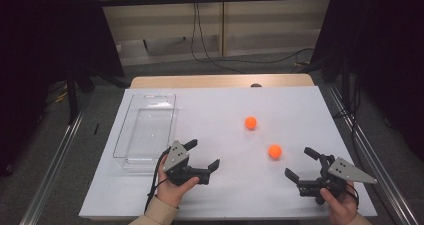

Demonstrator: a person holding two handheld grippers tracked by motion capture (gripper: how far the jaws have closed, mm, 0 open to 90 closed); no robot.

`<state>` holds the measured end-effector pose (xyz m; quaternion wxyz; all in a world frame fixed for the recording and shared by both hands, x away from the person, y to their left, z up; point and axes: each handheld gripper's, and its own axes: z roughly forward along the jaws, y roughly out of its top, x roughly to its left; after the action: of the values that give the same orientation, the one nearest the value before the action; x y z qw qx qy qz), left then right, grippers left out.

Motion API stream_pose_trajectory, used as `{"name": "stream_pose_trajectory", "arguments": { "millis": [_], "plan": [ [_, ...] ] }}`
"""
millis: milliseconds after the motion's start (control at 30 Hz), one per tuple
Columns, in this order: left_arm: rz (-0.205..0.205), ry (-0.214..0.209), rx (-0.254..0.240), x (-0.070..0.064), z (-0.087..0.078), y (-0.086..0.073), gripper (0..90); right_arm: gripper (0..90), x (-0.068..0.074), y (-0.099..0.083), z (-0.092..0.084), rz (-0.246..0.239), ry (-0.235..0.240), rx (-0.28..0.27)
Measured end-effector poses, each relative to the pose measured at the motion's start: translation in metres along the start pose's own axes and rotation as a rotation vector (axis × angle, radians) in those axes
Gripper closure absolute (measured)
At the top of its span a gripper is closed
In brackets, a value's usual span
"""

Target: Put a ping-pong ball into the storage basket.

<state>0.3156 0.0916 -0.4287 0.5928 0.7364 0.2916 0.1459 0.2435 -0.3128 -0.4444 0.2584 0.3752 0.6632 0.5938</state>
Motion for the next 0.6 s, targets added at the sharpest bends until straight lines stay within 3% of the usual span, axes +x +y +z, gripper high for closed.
{"name": "stream_pose_trajectory", "arguments": {
  "millis": [600],
  "plan": [
    [0.025, -0.019, 0.038, -0.006, 0.017, 0.001, 1.8, 0.7, 0.000, 0.000, 0.000, -0.004, 0.007, 0.005]
  ]
}}
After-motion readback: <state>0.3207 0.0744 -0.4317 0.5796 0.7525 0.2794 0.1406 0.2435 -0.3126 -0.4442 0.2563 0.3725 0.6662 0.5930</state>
